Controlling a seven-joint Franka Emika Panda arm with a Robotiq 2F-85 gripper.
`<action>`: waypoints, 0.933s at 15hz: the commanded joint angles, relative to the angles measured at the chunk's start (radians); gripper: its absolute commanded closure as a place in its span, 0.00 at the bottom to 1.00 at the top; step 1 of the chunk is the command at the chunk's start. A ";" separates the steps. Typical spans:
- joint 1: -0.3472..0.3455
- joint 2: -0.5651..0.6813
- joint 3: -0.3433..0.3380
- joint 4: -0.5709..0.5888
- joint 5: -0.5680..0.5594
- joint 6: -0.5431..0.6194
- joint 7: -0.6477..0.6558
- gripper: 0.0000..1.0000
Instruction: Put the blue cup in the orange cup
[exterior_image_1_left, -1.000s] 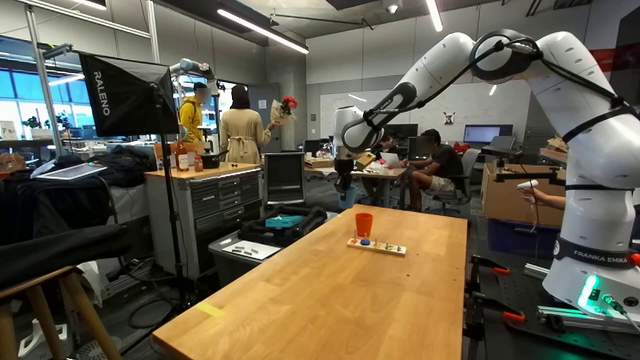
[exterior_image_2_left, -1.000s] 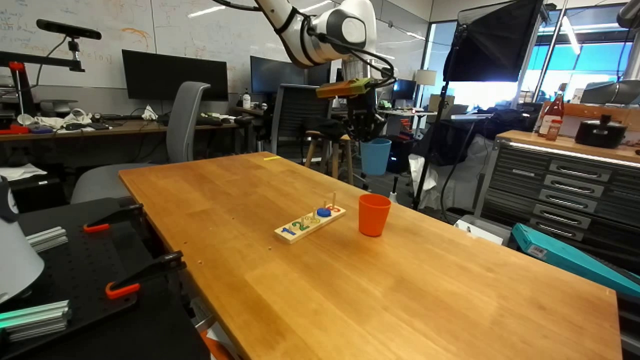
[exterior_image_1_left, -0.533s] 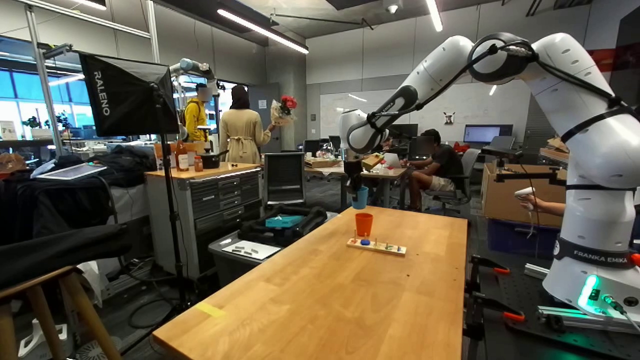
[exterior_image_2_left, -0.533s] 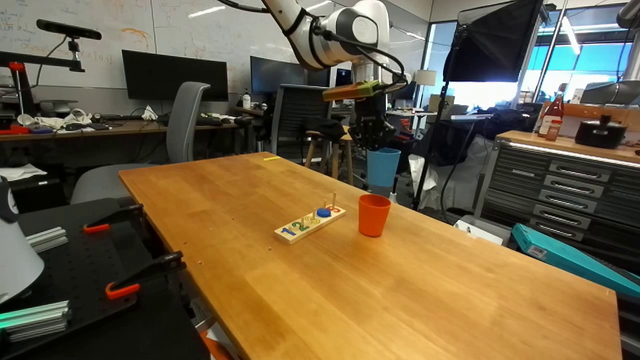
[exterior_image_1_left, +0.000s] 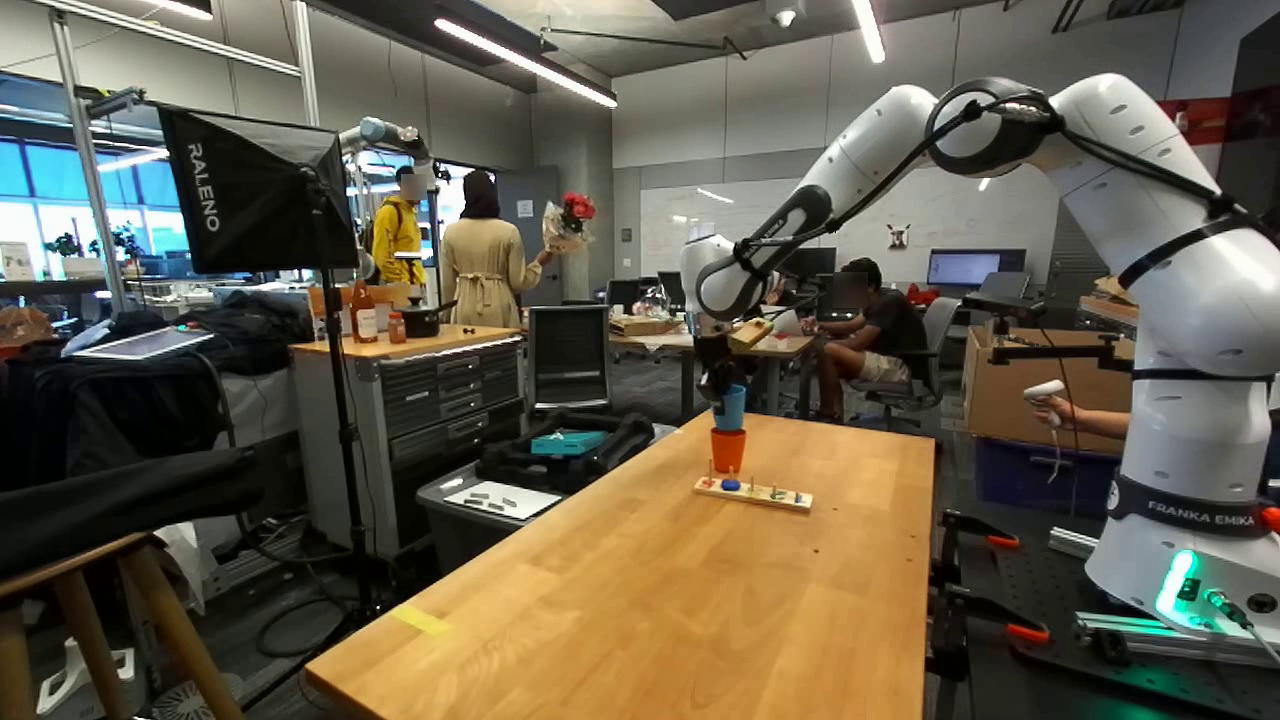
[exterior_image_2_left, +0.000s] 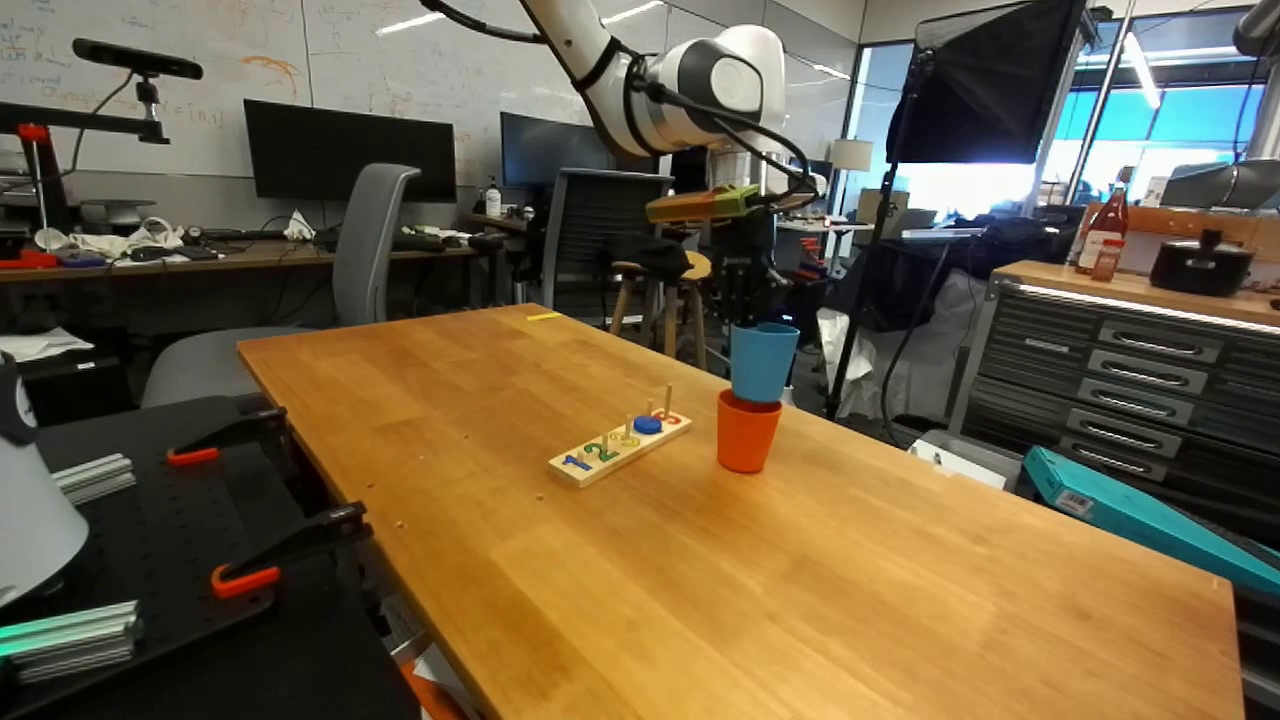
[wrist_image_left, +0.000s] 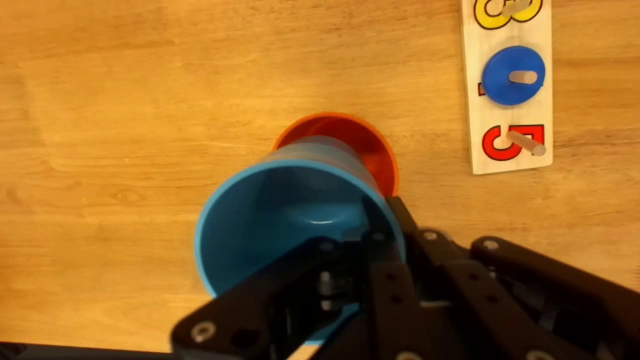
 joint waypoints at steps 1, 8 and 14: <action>-0.001 0.028 -0.001 0.033 -0.013 -0.023 0.021 0.95; -0.011 -0.003 0.039 0.023 0.034 -0.064 -0.022 0.33; -0.005 -0.150 0.132 -0.025 0.125 -0.147 -0.121 0.00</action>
